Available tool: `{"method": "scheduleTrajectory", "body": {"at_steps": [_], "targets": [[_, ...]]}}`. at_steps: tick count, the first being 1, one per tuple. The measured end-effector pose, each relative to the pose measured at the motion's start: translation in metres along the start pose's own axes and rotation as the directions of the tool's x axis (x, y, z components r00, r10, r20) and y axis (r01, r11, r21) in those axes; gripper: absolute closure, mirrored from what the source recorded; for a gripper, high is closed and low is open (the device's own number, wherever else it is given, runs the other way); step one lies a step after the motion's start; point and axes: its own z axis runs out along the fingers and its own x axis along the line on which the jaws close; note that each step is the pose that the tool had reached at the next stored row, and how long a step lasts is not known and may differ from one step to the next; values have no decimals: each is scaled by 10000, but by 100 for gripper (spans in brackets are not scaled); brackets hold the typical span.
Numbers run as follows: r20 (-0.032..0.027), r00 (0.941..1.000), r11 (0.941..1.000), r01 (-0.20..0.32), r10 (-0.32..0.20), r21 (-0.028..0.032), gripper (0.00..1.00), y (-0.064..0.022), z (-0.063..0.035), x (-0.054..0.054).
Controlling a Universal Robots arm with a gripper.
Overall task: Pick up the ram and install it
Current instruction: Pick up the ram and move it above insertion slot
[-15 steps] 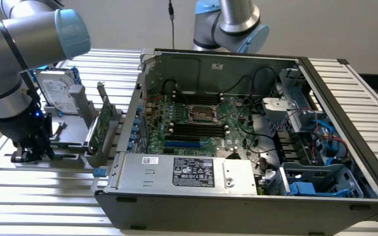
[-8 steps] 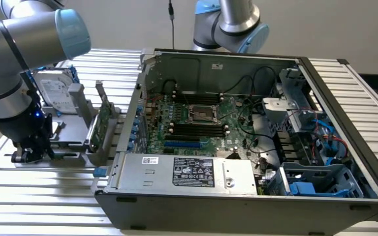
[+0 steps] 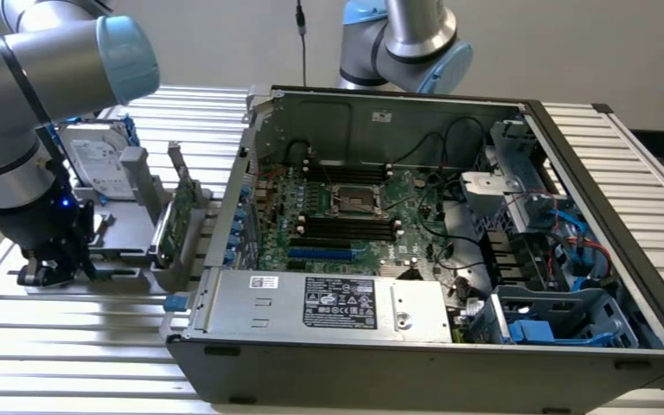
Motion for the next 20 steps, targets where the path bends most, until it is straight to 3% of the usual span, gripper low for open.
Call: {"method": "scheduleTrajectory", "body": {"at_steps": [11,20], "targets": [[20,9994,9994,-353,353,2,86,2,-48,-2],[21,9993,9993,-370,370,3,86,9,-190,-8]]}}
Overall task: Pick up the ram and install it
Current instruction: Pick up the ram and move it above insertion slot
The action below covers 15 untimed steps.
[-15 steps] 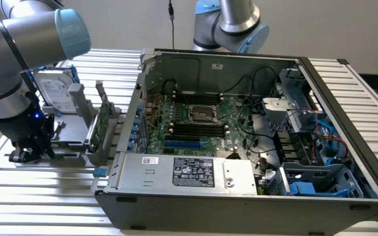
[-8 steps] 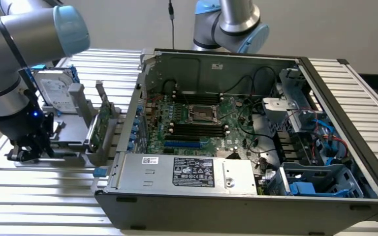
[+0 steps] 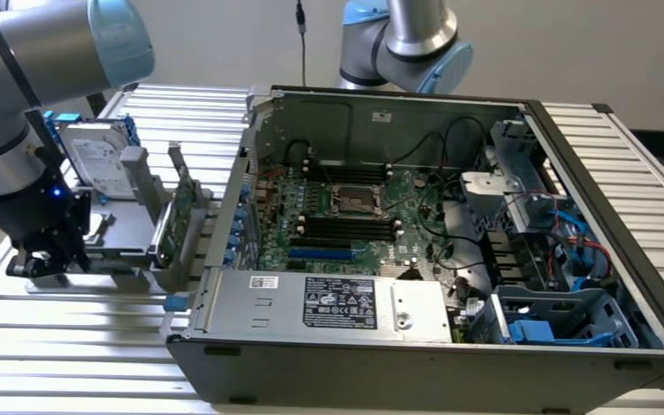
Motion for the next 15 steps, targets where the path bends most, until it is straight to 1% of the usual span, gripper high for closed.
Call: {"method": "scheduleTrajectory", "body": {"at_steps": [5,10,15], "targets": [[-1,10000,10000,-3,3,-9,86,7,-154,-6],[-4,10000,10000,-5,5,-40,86,14,-370,-15],[-4,10000,10000,-4,4,-56,86,15,-567,-23]]}}
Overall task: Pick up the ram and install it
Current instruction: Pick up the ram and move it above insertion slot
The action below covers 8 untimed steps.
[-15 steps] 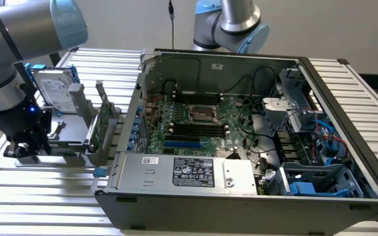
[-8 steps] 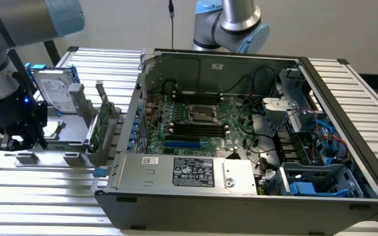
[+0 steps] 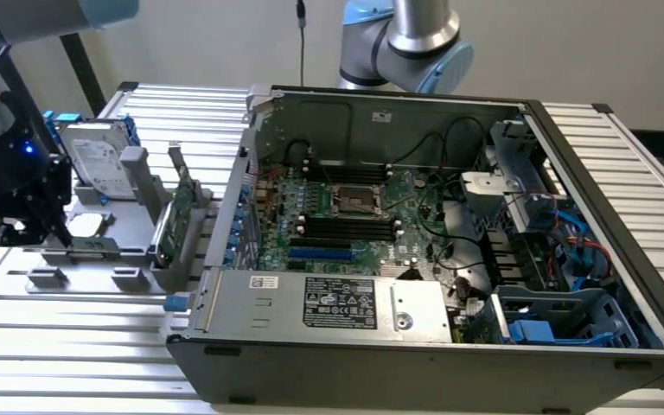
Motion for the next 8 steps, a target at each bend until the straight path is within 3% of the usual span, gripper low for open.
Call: {"method": "scheduleTrajectory", "body": {"at_steps": [4,8], "targets": [[2,10000,10000,-3,3,-44,86,-66,-178,-14],[10,10000,9999,-2,3,-127,86,-215,-345,-31]]}}
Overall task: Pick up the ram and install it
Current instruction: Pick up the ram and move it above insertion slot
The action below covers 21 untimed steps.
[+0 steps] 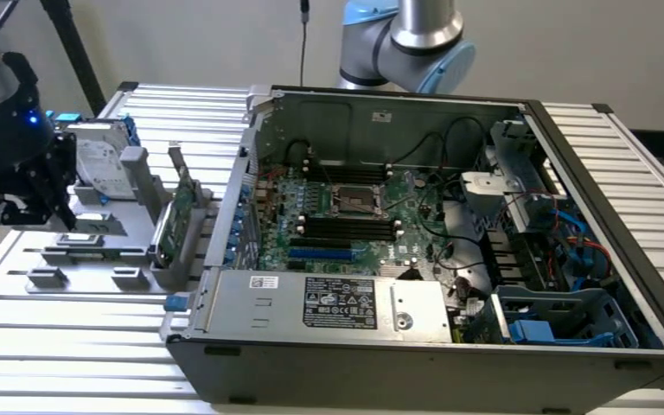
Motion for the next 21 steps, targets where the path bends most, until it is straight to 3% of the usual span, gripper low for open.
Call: {"method": "scheduleTrajectory", "body": {"at_steps": [8,17,21], "targets": [[48,10000,9999,22,-22,-129,86,-331,-351,-39],[124,9999,9997,82,-80,-216,86,-710,-773,-85],[156,9998,9996,111,-107,-244,86,-884,-896,-104]]}}
